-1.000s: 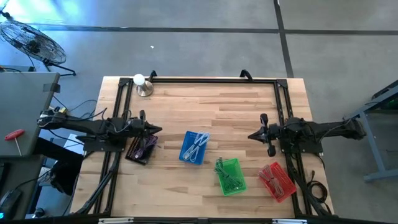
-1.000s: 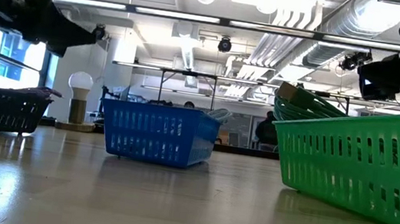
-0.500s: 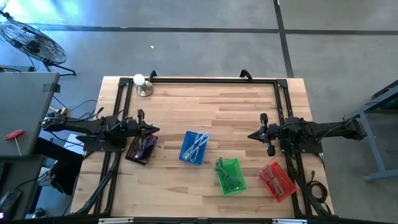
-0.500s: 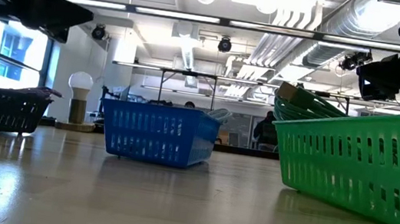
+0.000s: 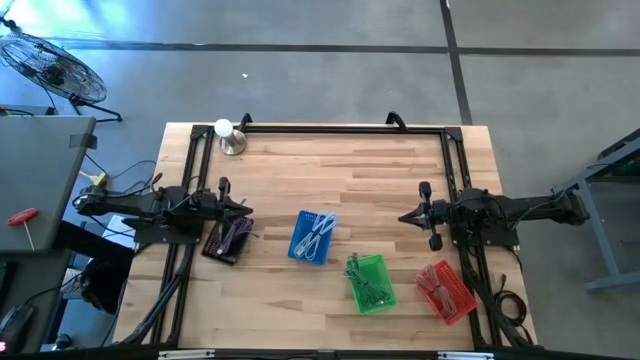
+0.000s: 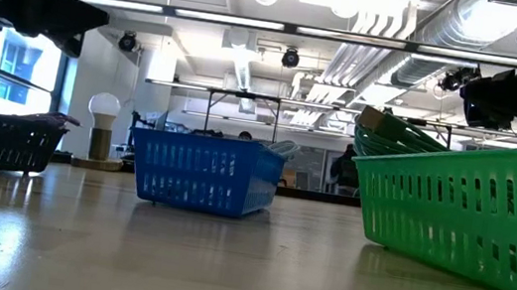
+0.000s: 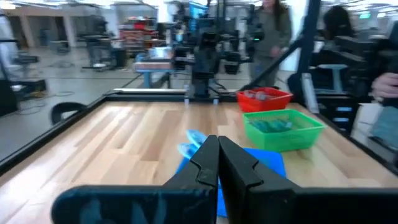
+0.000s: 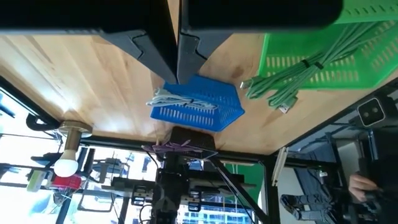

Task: Pick & Place USB Port
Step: Return to Home Position

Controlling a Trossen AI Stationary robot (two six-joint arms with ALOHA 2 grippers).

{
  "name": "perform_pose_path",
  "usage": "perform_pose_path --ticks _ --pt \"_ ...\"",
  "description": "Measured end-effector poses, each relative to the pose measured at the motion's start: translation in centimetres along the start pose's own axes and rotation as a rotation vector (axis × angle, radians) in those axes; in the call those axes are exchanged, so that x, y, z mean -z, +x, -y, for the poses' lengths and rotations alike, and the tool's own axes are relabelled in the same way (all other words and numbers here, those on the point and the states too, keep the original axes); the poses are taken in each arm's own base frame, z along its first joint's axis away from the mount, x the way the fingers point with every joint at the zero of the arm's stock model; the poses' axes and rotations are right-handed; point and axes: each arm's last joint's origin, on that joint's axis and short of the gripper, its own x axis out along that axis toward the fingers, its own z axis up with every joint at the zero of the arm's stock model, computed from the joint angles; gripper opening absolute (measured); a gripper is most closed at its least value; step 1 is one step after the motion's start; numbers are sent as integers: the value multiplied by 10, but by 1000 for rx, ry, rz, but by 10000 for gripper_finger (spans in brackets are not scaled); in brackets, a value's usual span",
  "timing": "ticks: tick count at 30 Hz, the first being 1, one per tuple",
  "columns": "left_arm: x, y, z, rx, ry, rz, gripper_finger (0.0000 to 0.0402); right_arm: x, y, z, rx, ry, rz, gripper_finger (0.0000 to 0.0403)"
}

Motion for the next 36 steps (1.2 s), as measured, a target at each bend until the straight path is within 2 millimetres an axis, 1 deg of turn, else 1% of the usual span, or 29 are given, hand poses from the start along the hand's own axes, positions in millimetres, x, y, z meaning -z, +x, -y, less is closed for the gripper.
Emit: perform_pose_path --ticks 6,10,17,26,36 --pt "0 0 1 25 0 -5 0 0 0 1 36 -23 -6 0" --pt "0 0 0 0 0 -4 0 1 0 5 79 -21 -12 0" --pt "0 0 -1 -40 -1 3 0 1 -1 11 81 -6 -4 0" --pt "-1 0 -3 -98 -4 11 0 1 -3 19 320 49 -15 0" --pt "-1 0 -3 -98 -3 12 1 1 -3 19 314 49 -18 0"
